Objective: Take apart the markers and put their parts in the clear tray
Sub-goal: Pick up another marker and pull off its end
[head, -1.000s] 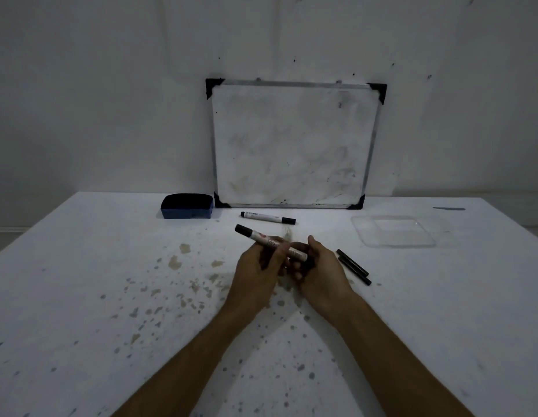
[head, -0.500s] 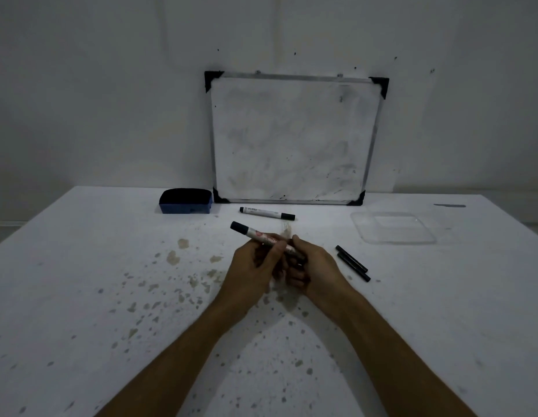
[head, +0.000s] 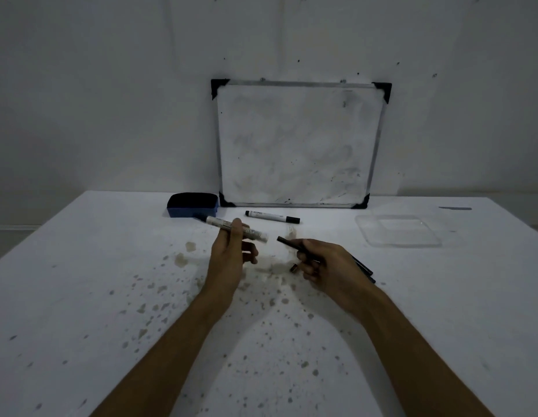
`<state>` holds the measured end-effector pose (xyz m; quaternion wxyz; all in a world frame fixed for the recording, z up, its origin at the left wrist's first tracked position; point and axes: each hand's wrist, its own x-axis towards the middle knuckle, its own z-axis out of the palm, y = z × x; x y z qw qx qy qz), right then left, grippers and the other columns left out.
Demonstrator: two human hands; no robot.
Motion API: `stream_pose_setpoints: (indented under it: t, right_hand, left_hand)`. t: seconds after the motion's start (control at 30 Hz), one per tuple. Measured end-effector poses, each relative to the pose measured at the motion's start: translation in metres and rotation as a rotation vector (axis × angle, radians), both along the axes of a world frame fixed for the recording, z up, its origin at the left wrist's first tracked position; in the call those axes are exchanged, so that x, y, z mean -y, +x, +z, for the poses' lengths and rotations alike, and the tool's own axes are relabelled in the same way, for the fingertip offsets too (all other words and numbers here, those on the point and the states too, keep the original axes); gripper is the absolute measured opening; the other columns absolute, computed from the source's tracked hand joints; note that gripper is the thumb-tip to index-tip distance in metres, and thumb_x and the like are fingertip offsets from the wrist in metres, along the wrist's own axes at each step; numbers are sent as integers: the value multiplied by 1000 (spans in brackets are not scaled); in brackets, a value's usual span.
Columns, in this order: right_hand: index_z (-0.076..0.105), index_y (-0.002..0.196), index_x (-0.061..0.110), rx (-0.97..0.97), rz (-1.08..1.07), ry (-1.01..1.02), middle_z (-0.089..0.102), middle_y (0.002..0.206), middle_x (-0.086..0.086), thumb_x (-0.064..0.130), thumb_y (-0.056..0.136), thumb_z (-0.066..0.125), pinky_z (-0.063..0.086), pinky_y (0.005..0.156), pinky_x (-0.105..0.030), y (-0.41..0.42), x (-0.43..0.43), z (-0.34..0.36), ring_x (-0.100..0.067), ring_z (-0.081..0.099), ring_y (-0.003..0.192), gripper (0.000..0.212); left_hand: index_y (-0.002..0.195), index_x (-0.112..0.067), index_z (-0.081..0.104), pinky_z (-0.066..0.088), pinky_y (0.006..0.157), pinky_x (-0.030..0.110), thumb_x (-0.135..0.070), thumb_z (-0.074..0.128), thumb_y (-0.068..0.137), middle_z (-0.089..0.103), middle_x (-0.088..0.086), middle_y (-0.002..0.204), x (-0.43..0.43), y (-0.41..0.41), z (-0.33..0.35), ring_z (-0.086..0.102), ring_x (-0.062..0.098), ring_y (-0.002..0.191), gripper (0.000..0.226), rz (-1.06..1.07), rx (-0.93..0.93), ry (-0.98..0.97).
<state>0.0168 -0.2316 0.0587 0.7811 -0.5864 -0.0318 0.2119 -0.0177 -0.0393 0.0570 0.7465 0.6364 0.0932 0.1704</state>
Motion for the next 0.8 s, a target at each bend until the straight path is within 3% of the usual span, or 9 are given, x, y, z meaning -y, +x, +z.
stream_pose_setpoints:
  t: [0.07,0.13,0.23,0.33,0.4,0.47,0.57,0.8]
  right_hand:
    - [71,118,-1,3,-29,-25,58,84,-7,18,104,54,32,57,-28,3,4,-2,-11,47,57,29]
    - [72,118,0,45,-65,-69,60,89,-8,20,103,58,39,63,-29,6,9,-5,-13,51,64,29]
    - [77,108,9,154,-134,-211,62,81,-6,28,100,64,45,67,-29,9,15,-11,-17,52,70,24]
    - [77,108,22,346,-235,-399,65,76,0,29,101,61,47,63,-25,10,14,-16,-14,54,67,19]
    - [74,114,24,442,-317,-457,70,87,4,28,102,60,50,71,-21,11,11,-21,-11,62,75,19]
    - [73,118,21,514,-363,-512,72,104,4,28,102,59,49,82,-17,12,8,-25,-9,66,95,22]
    - [72,121,22,608,-374,-608,69,115,3,32,102,58,45,84,-12,13,3,-31,-5,63,104,26]
    - [74,121,20,643,-385,-647,69,102,13,34,98,65,52,82,-15,2,0,-29,6,62,95,29]
  left_hand:
    - [94,-15,64,53,73,37,-45,35,109,70,4,84,-7,2,0,64,20,75,45,-8,-76,41]
    - [95,-16,63,50,69,29,-45,34,109,67,1,82,-13,2,-2,60,17,75,44,-44,-137,202]
    - [103,-16,59,48,66,26,-44,37,108,61,1,84,-14,-2,-6,56,14,75,36,-98,-123,407]
    - [106,-22,56,39,58,20,-46,34,109,56,-5,75,-10,-4,-12,50,6,61,33,-57,-68,774]
    - [118,-19,60,37,58,20,-44,35,109,53,-6,78,-8,-2,-20,49,4,63,37,-3,-16,1024]
    - [137,-17,58,41,61,23,-44,37,108,54,-2,89,-7,-1,-26,53,9,71,45,36,-34,1182]
    - [147,-13,52,52,69,30,-43,41,108,59,8,105,-7,-1,-31,58,18,83,51,-1,-102,1270]
    - [143,-12,58,46,77,26,-43,44,106,56,7,113,-10,4,-40,54,16,90,51,-29,-138,1345]
